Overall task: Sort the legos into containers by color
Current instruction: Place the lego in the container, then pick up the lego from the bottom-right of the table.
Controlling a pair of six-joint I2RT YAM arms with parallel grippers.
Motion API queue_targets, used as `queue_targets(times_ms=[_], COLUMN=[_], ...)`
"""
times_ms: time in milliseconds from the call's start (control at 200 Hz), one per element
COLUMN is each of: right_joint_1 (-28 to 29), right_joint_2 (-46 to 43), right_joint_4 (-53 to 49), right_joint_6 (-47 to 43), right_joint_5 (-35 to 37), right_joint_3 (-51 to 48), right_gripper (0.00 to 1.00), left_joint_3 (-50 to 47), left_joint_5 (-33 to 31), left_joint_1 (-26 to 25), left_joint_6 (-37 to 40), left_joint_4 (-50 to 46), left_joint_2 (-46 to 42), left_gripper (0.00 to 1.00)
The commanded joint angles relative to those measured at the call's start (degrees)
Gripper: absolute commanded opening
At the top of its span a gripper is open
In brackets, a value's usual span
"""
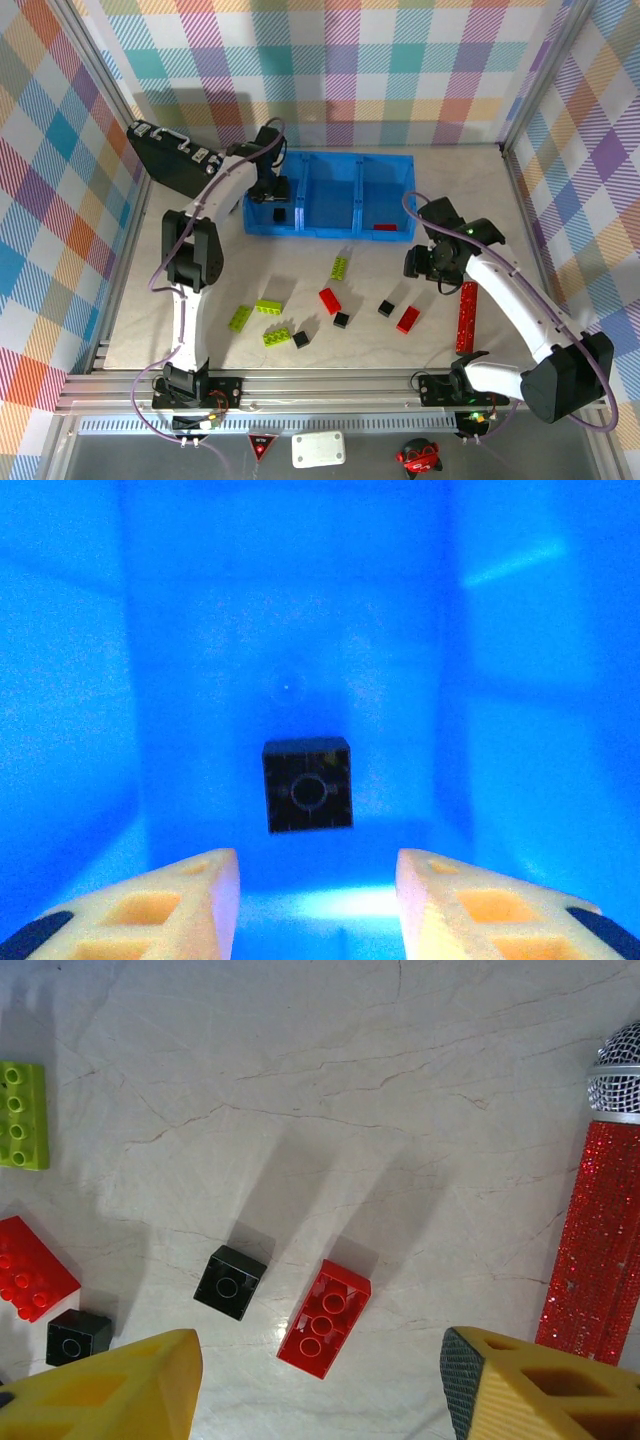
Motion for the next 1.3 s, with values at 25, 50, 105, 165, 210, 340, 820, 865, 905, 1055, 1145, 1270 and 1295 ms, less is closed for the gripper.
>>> queue_targets(times_ms=[25,50,105,165,210,340,820,865,905,1055,1145,1270,1295], right_joint_1=[0.1,0.2,0.2,0.2,0.2,0.3,3.1,3.3,3.6,4.1,4.2,4.2,4.2], right_joint_2=[0.3,0.4,0.5,0.6,0.5,0.4,2.5,2.7,2.8,3.2,3.2,3.5,3.7], right_joint_4=[0.3,0.4,0.8,1.3,1.6,2.5,4.6,5.2,5.8,7.7,8.8,10.2,10.4], right_joint_6=[0.9,1.2,1.7,2.6,3.5,6.1,16.4,17.0,17.5,19.6,20.3,21.2,21.3], right_joint_5=[-1.2,-1.2,-1.4,-1.7,-1.8,-2.2,-3.6,-4.0,-4.5,-5.5,-5.9,-5.6,-5.5], right_joint_3=[-1.4,-1.6,-2.0,-2.6,-3.1,-4.6,-9.1,-9.8,-10.5,-13.3,-15.1,-17.5,-17.9], right_gripper=[0.65,0.65,0.65,0.65,0.64,0.63,0.63,0.63,0.63,0.62,0.62,0.62,0.62], left_joint_3=[-3.5,-4.2,-6.1,-8.3,-10.1,-14.8,-33.6,-35.0,-36.1,-39.2,-41.3,-43.2,-43.3], left_joint_5=[1.2,1.3,1.9,2.0,1.9,2.0,-1.0,-2.2,-3.5,-5.1,-3.7,-2.4,-2.1], left_joint_1=[0.4,0.4,0.4,0.4,0.4,0.4,0.3,0.3,0.2,0.3,0.3,0.3,0.3], left_joint_6=[0.2,0.4,0.6,0.8,1.1,2.3,9.6,9.9,9.9,10.2,11.4,12.3,12.3], left_joint_4=[-2.6,-2.7,-2.8,-2.6,-2.4,-2.0,5.3,6.4,7.2,9.8,12.3,14.4,14.7], left_joint_2=[-5.4,-6.1,-7.9,-9.9,-11.5,-16.2,-34.9,-35.8,-36.2,-37.2,-38.2,-38.8,-38.8], left_gripper=[0.45,0.45,0.45,0.45,0.45,0.45,0.49,0.49,0.49,0.49,0.49,0.49,0.49])
